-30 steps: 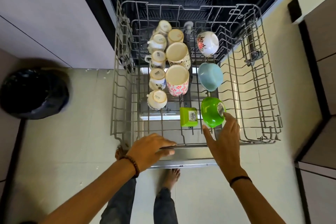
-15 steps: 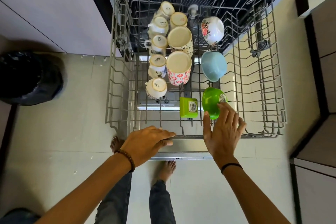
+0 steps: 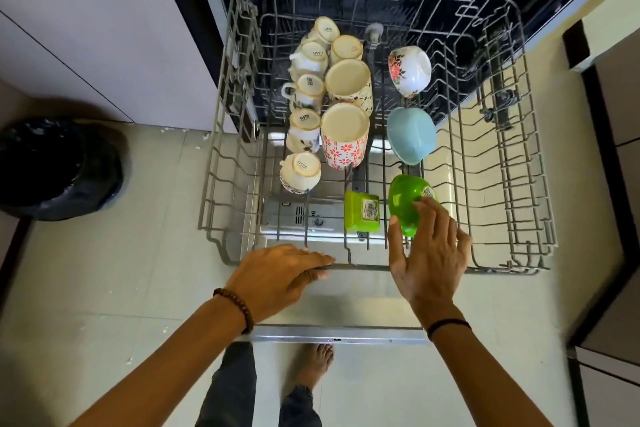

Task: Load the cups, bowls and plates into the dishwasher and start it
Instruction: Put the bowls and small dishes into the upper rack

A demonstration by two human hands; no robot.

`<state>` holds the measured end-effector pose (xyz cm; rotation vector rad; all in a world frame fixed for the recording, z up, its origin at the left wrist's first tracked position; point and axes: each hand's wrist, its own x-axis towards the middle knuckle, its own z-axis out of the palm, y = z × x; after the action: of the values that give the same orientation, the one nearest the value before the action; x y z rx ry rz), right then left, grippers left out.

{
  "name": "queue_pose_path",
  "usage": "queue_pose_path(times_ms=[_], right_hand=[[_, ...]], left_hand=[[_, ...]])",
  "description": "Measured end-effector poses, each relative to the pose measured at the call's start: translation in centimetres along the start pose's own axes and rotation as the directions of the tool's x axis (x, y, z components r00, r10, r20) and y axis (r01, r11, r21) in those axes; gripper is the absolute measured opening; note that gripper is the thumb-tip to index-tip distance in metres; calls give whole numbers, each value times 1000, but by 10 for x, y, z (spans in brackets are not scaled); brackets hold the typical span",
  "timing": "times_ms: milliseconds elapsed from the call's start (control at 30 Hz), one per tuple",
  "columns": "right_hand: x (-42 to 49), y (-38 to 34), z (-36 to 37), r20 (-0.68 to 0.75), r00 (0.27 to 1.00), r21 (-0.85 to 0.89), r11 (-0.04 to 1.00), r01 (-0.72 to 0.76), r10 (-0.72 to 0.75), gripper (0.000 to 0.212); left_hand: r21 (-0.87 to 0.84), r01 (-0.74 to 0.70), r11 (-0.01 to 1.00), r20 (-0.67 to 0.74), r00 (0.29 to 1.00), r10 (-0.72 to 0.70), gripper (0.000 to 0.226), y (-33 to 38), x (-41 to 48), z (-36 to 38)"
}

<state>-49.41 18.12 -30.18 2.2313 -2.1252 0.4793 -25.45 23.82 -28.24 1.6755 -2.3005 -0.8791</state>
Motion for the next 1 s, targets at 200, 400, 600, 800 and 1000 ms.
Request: queue_pose_path(times_ms=[200, 400, 600, 800, 1000], right_hand=[[38, -11, 12, -24, 1000, -24, 1000, 7, -7, 44], [56, -11, 15, -15, 1000, -34, 999, 19, -20, 46], [99, -19, 22, 4, 1000, -69, 997, 21, -20, 49], [153, -24, 34, -22, 999, -43, 998, 42, -43, 46], [191, -37, 38, -143, 987, -45, 996, 71, -77, 47]], left_hand=[[60, -24, 998, -26, 999, 26, 44, -17, 32, -24], [92, -4, 996, -109, 994, 14, 55, -22, 44, -27], [138, 37, 990, -95, 995, -24, 45, -34, 78, -49], [195, 113, 974, -59, 993, -104, 34, -38, 122, -82], [223, 185, 957, -213, 967, -138, 32, -51, 172, -99]])
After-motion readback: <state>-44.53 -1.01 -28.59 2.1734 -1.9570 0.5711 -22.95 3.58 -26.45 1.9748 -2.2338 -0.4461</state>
